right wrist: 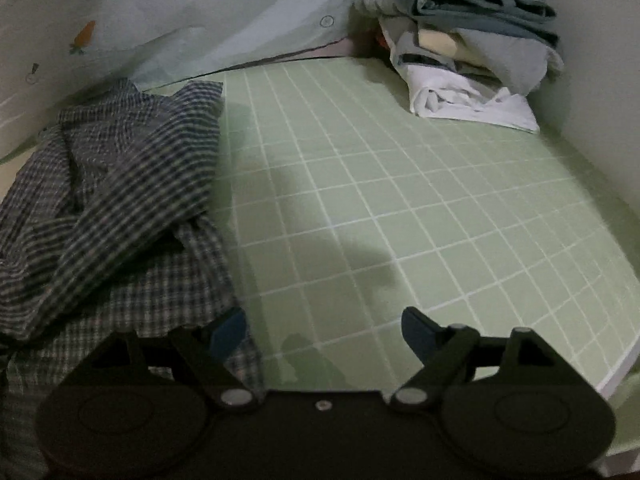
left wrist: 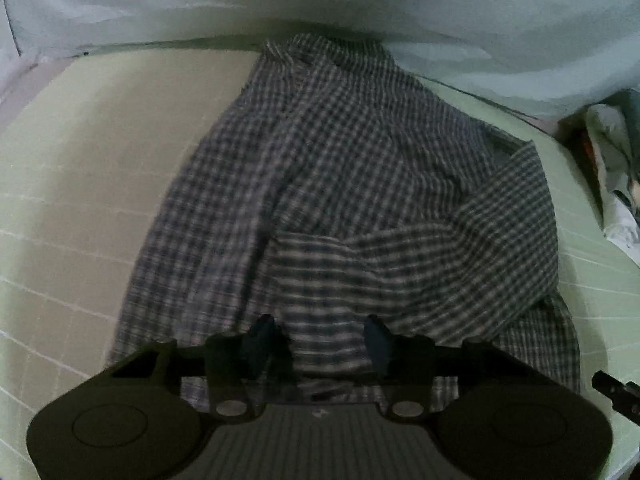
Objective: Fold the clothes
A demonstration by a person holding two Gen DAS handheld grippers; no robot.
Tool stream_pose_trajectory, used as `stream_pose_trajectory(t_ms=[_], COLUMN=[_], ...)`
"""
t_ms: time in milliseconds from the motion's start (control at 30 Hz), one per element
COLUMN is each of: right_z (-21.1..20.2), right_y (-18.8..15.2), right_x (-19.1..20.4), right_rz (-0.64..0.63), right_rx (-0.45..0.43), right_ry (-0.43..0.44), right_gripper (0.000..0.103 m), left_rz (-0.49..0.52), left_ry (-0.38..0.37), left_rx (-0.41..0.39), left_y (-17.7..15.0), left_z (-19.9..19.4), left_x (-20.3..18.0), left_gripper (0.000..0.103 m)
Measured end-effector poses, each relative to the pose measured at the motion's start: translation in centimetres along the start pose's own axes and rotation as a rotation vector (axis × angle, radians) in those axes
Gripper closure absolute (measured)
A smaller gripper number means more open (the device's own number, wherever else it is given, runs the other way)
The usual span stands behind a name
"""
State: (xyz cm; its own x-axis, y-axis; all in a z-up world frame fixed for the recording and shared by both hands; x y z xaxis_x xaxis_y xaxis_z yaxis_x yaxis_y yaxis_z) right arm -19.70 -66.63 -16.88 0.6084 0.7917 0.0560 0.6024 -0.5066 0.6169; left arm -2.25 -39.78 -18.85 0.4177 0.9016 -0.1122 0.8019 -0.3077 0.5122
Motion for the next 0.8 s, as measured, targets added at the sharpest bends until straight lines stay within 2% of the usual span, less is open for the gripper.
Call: stream_pose_trajectory(t_ms=[100, 133, 167, 200, 233, 400, 500, 600, 667, 700, 733, 800], right_z=[0.4, 0.6, 0.7, 0.8, 0.9, 0.9, 0.8, 1.1, 1.0, 0.9, 0.7, 0.0], right_y=[-0.1, -0.1, -0.2, -0.3, -0.4, -0.7, -1.1, -1.7, -2.1, -2.2, -2.1, -2.0], right_x=[-0.3, -0.3, -0.3, -0.2, -0.2, 0.8, 2.0, 3.2, 4.1, 4.5, 4.9, 5.6], right_rz=[-0.016, -0.018, -0.02, -0.02, -0.02, 0.015, 0.04, 0.047, 0.069, 0.074, 0.071, 0.077], right_rx=[0.017, 0.023, 0.028, 0.031, 0.035, 0.036, 0.038, 0.06, 0.06, 0.055, 0.043, 0.012], right_ry=[0.023, 0.03, 0.036, 0.039, 0.041, 0.069, 0.099, 0.101, 0.124, 0.129, 0.116, 0.09], right_gripper=[0.017, 0.017, 0.017, 0.017, 0.017, 0.018, 0.027, 0.055, 0.087, 0.096, 0.102, 0.102], left_rz=[-0.025, -0.03, -0.032, -0.029, -0.025, 0.054, 0.095, 0.127, 0.143, 0.149, 0.146, 0.139], left_ry=[0.013, 0.013, 0.01, 0.004, -0.002, -0.035, -0.067, -0.094, -0.113, -0.121, -0.129, -0.147], left_rx=[0.024, 0.027, 0.025, 0.023, 0.02, -0.033, -0.066, -0.101, -0.13, -0.143, -0.153, -0.177], left_y=[-0.2, -0.2, -0.1, 0.0, 0.1, 1.4, 2.5, 4.0, 5.2, 5.9, 6.5, 7.9], left_z=[1.0, 1.2, 1.3, 1.2, 1.2, -0.8, -2.1, -3.2, -3.8, -4.1, -4.2, -4.6], left_x=[-0.2, -0.1, -0.1, -0.1, -0.1, -0.2, 0.1, 0.8, 1.4, 1.7, 2.2, 3.4], left_gripper=[0.053, 0.057, 0.065, 0.082, 0.088, 0.094, 0.095, 0.095, 0.096, 0.098, 0.103, 0.103])
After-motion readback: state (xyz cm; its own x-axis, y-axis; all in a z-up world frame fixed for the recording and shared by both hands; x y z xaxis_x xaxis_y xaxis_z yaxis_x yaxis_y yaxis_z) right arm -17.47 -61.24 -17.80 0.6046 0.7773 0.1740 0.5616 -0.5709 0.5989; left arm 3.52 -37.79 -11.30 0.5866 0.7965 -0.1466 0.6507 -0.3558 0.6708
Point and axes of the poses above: each gripper's, at about its wrist camera, not at the fingertips, and z roughly the way its jaws point, x to its left, y to its top, the point moved 6 cm from there along z, roughly the way its jaws point, and after that the axes turned 6 degrees about z, right-handed, at the moved point
